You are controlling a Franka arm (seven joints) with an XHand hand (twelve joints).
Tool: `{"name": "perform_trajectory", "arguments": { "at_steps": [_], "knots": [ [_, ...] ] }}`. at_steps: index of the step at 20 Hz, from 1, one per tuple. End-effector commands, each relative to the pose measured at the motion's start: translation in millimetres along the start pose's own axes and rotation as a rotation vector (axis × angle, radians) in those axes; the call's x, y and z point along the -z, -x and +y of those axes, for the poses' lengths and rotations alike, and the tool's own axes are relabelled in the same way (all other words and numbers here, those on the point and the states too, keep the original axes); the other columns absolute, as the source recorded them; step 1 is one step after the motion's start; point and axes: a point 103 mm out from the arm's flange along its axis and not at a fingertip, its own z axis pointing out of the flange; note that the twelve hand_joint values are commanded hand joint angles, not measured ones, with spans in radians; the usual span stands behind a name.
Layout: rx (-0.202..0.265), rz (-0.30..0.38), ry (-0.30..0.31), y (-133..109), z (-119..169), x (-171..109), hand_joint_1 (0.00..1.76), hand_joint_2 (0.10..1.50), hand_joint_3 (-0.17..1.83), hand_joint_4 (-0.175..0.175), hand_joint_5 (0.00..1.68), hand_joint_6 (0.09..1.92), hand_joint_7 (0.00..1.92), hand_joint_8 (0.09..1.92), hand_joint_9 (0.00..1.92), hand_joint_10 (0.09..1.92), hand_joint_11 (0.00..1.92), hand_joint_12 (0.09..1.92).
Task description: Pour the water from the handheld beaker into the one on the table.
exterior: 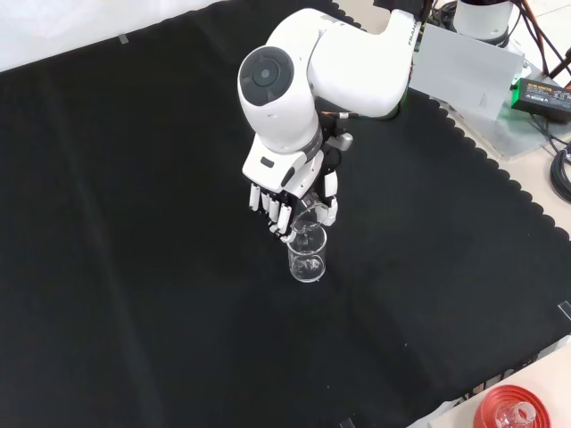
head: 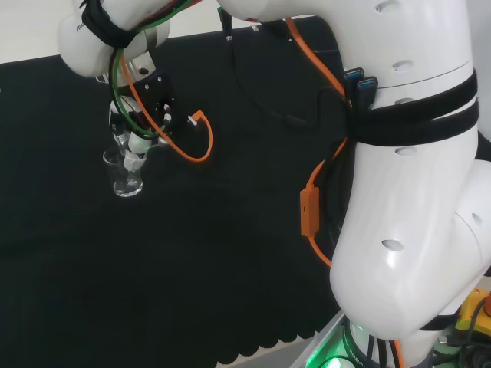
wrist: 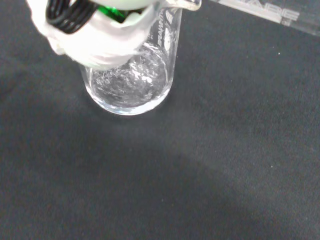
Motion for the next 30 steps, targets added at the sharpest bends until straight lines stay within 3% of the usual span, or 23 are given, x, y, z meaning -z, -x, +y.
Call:
{"name": "perform_trajectory", "arguments": {
  "at_steps": [1,30],
  "knots": [
    [-0.002,-0.004,-0.004,0.3,0.1,0.0,1.09,1.02,0.00,0.175,1.19,0.68,1.44,0.12,1.29,0.20,0.88,1.05],
    [0.002,0.001,-0.020,2.6,0.5,0.5,1.09,1.02,0.01,0.175,1.19,0.68,1.45,0.11,1.30,0.18,0.89,1.04]
  ]
}}
